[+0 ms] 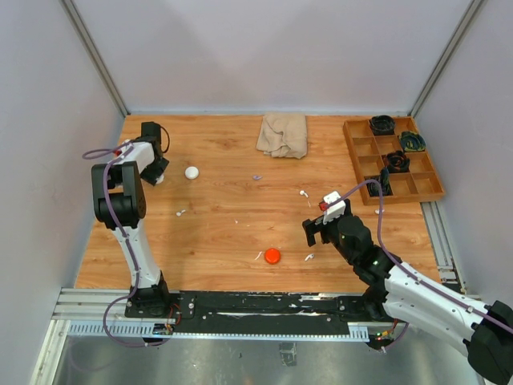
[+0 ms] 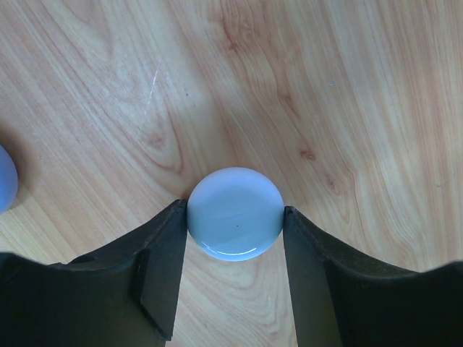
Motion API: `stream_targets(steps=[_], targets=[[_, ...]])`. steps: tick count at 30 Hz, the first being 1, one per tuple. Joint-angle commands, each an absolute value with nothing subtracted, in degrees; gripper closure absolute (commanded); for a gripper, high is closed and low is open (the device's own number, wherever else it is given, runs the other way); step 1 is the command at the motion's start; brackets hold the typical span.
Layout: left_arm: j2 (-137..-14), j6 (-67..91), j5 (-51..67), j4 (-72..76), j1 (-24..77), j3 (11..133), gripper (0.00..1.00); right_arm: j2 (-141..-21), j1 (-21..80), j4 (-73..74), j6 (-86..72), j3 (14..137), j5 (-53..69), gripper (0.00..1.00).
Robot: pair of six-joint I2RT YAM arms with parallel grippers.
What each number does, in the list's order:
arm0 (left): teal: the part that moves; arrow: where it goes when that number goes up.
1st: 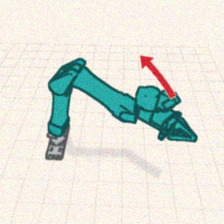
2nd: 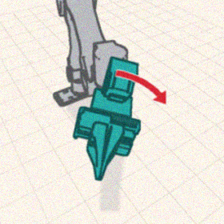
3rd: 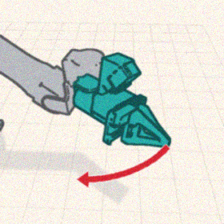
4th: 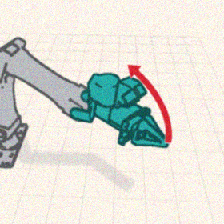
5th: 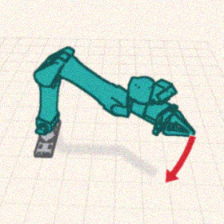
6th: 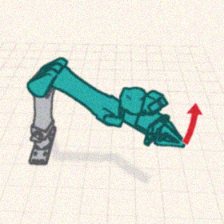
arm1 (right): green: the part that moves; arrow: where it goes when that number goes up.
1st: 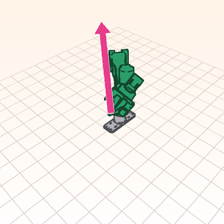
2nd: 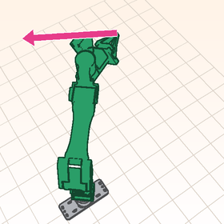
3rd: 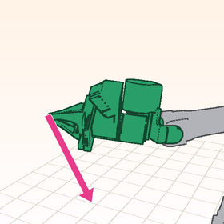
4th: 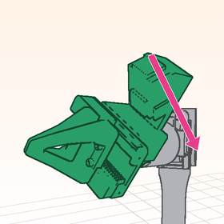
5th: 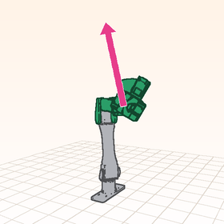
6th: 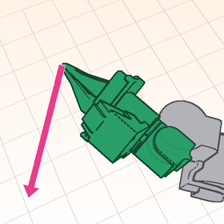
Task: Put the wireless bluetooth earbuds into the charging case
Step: Pick up the charging case at the center of the board.
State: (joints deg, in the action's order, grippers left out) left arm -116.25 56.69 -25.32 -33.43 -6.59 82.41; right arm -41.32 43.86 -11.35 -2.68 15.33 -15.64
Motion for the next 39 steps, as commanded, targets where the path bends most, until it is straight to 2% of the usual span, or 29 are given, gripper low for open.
stream_targets(steps=[1,11,22,31,39], targets=[[-114.51,54.24,-25.05,-34.56,-6.89,80.52,0.52,-41.48,44.39,-13.06,-2.64,15.47,-15.69,0.01],[-105.24,48.93,-24.9,-30.25,-3.66,73.31,0.57,-41.2,44.47,-13.1,-2.94,15.56,-14.31,0.02],[-93.07,45.51,-24.11,-21.25,7.96,63.36,0.57,-40.34,44.4,-12.47,-3.44,17.61,-10.4,0.01],[-82.45,38.8,-20.83,-8.06,19.83,53.12,0.57,-40.61,44.4,-16.09,-2.47,17.35,-6.72,0.01],[-73.07,31.03,-17.39,8.16,28.93,42.54,0.57,-44.43,44.36,-16.23,-2.14,22.05,-4.78,0.01]])
